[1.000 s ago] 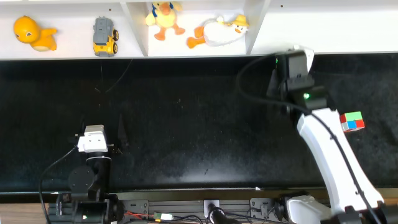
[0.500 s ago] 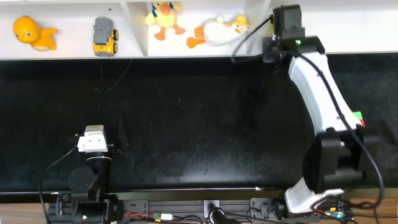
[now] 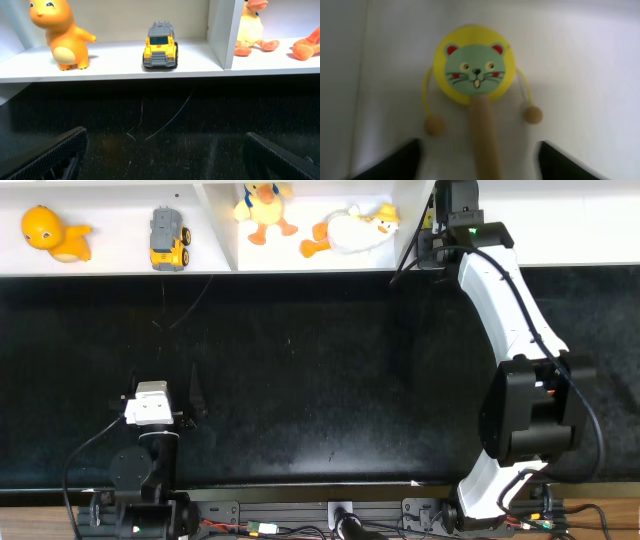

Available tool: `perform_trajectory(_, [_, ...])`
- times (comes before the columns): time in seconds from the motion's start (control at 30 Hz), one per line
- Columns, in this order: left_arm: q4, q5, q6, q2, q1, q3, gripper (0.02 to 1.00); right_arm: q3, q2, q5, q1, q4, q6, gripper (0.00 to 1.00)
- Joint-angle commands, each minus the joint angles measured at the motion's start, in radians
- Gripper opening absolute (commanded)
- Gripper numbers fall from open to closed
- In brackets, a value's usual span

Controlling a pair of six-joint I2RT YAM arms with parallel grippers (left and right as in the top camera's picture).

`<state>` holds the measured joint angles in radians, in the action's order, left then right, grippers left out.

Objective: Store Toys

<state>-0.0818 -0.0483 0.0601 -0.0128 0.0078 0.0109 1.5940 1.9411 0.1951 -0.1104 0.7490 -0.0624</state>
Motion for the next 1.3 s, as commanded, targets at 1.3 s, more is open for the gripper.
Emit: perform_trajectory(1.3, [-0.002, 0.005, 0.019, 0.01, -0.003, -0.002, 0.998, -0.578, -0.804, -0.05, 0.154, 0.2, -0.039, 0.993])
